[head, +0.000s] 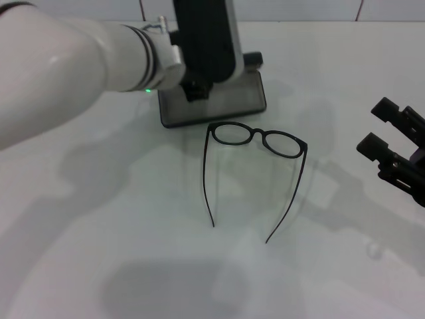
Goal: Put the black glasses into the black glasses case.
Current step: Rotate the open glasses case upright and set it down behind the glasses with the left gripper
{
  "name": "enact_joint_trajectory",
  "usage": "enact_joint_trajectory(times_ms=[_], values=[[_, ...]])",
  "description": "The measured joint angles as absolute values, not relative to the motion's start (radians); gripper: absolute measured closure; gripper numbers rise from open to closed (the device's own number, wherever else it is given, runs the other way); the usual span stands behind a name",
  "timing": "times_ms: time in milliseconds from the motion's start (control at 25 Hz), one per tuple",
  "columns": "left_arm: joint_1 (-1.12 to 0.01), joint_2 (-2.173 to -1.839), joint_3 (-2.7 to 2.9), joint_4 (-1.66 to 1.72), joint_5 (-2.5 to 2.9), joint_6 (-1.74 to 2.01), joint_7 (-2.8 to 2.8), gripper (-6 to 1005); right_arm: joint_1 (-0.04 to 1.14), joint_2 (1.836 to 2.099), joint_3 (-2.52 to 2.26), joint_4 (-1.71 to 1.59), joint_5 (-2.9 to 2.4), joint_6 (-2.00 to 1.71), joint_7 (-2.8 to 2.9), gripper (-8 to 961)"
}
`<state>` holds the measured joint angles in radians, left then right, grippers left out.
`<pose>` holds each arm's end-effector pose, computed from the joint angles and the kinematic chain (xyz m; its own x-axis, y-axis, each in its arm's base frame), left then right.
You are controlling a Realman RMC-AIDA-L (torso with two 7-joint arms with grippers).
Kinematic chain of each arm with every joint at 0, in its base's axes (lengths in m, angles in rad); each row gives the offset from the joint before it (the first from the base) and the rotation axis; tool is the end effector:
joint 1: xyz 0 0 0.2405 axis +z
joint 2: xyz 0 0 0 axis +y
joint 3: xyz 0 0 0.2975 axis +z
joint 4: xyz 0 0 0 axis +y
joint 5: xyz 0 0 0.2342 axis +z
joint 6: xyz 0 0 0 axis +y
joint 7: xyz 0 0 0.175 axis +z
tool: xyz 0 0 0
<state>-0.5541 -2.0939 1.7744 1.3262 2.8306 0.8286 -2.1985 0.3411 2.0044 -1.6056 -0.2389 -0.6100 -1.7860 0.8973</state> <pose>-0.1698 0.4553 -0.0985 0.9145 -0.0621 -0.3999 -0.3100 -0.7426 -0.5937 0.2884 0.2925 -0.0455 0.3638 -0.0933 -0.9268 -0.4641 -0.8808 -0.0935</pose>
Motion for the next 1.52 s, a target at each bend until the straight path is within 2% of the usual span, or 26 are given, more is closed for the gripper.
enact_joint_trajectory(times_ms=[920,1320,1520], values=[[-0.604,-2.097,1.935,1.289,2.833,0.846,-2.160,777,0.342,2.011,-1.610,-0.233,-0.612,-1.758,0.897,126],[-0.670,-2.098,1.926,1.232,2.833,0.891,-2.277,774,0.348,2.011,-1.610,-0.233,-0.616,-1.750,0.898,127],[-0.669,-2.098,1.923,1.249,2.833,0.909,-2.278,688,0.348,2.011,-1.611,-0.233,-0.617,-1.747,0.899,128]])
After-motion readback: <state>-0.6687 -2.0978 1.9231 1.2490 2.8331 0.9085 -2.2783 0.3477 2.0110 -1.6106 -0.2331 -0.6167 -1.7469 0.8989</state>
